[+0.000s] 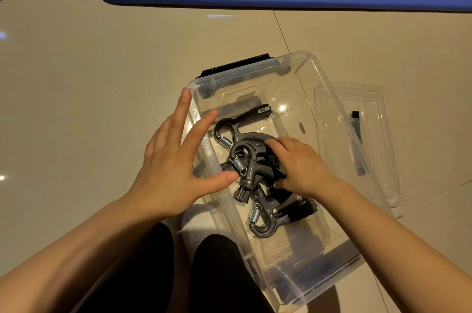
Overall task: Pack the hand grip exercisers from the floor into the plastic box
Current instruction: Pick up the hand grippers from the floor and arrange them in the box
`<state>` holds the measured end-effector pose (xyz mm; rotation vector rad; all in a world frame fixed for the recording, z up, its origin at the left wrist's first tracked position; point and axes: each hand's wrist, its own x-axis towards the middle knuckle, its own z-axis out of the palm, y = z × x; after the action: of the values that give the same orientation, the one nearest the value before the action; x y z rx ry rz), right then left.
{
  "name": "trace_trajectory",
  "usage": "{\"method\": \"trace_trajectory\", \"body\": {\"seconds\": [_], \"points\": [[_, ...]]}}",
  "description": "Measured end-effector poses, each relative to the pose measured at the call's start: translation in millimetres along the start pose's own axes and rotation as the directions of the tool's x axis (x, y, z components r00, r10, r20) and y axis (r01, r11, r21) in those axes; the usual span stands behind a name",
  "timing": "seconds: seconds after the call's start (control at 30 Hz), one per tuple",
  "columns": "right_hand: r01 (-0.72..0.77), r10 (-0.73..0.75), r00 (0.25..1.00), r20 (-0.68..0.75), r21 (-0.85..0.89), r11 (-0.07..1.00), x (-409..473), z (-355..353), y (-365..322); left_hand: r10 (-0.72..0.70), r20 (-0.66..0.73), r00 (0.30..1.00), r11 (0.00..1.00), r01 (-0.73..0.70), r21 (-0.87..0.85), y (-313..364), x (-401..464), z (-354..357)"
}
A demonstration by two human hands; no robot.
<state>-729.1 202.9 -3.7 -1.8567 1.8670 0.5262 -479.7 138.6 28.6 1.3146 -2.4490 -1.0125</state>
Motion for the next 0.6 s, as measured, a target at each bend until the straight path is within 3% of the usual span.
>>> {"method": "trace_trajectory", "body": {"seconds": [0.2,0.33,0.47,0.6], "points": [[0.046,-0.134,0.967,-0.218,-0.368,0.929,10.8,-28.3,-13.0,0.018,-0.003,1.000,0.999,-0.018,-0.049,0.0,0.6,2.1],[0.074,-0.210,0.926,-0.314,-0.395,0.916,41.5,-44.2,-13.1,0.006,-0.004,1.000,0.998,-0.006,-0.068,1.5,0.9,0.9],[0.074,-0.219,0.922,-0.321,-0.408,0.910,57.6,-29.1,-7.3,-0.006,-0.005,1.000,1.000,0.006,-0.019,0.6,1.0,1.0],[0.051,-0.122,0.945,-0.303,-0.230,0.972,52.8,-11.4,-2.0,0.051,-0.041,0.998,0.988,-0.044,0.150,-0.9,0.7,-2.2]]}}
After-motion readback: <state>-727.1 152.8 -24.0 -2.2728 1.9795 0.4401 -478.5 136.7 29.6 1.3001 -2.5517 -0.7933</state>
